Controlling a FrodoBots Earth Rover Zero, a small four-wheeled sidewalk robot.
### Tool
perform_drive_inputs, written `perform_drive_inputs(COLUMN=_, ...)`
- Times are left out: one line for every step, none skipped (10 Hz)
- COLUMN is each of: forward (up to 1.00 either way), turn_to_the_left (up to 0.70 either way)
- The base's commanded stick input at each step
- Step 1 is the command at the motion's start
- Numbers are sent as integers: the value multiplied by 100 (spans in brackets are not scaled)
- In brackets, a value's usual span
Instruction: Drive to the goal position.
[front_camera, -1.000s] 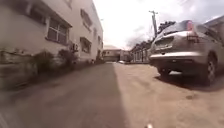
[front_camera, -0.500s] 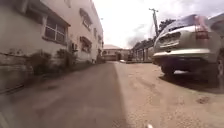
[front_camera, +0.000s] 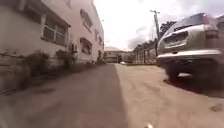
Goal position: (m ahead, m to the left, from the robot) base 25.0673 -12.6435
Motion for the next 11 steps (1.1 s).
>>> perform_drive_inputs(forward=50, turn_to_the_left=1)
perform_drive_inputs(forward=50, turn_to_the_left=1)
perform_drive_inputs(forward=50, turn_to_the_left=1)
perform_drive_inputs(forward=50, turn_to_the_left=2)
perform_drive_inputs(forward=50, turn_to_the_left=2)
perform_drive_inputs(forward=50, turn_to_the_left=-3)
perform_drive_inputs(forward=50, turn_to_the_left=-30)
perform_drive_inputs(forward=50, turn_to_the_left=-48)
perform_drive_inputs(forward=50, turn_to_the_left=-48)
perform_drive_inputs(forward=50, turn_to_the_left=-35)
perform_drive_inputs(forward=50, turn_to_the_left=-7)
